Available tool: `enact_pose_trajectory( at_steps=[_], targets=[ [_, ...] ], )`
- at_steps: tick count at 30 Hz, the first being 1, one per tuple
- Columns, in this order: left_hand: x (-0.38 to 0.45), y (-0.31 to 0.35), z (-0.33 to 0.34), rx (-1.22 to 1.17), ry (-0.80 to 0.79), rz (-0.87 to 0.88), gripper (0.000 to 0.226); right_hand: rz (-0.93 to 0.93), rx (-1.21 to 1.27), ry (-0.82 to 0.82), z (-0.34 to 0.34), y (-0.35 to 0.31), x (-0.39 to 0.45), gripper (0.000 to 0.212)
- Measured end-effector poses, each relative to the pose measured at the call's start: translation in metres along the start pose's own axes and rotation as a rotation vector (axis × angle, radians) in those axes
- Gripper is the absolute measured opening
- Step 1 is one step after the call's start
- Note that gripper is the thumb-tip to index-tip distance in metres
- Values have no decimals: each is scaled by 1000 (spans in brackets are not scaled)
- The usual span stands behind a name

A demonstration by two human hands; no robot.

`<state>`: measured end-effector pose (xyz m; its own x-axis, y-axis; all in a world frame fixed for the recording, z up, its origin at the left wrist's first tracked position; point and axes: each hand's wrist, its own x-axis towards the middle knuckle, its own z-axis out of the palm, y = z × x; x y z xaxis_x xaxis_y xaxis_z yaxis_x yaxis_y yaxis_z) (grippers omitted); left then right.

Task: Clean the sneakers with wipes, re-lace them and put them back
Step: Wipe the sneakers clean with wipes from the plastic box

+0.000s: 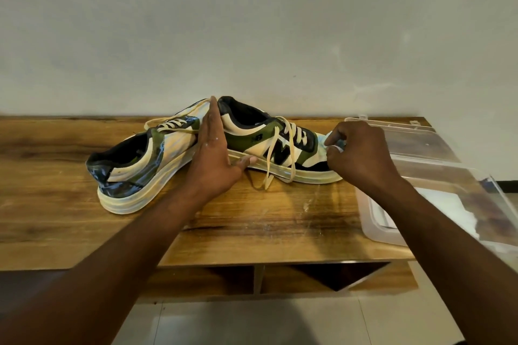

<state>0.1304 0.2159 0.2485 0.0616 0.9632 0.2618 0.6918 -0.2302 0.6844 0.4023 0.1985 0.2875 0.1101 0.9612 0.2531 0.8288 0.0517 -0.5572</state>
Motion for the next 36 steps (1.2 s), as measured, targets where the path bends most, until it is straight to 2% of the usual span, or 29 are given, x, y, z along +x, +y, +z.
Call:
enact_pose_trajectory(
  at_steps=[9,15,20,27,32,34,36],
  targets=[
    [21,4,-26,14,-90,57,135,52,-9,-74,-9,-1,-1,14],
    [28,-2,-47,-55,-228,66,133,28,-15,-169,-19,-18,-17,12],
    [28,-1,-36,1,-347,80,131,63,-69,-283,-32,-24,-32,15],
    [20,8,-12,-13,-249,129,100,131,117,-262,-24,-33,-59,14],
    [-2,19,0,-107,-329,166,88,-10,122,-123,-1,-41,-83,12],
    [-16,19,2,-92,-391,164,93,-35,124,-90,7,-42,-85,14],
    [-31,18,2,-52,-464,154,114,-46,112,-72,11,-43,-85,15]
  ],
)
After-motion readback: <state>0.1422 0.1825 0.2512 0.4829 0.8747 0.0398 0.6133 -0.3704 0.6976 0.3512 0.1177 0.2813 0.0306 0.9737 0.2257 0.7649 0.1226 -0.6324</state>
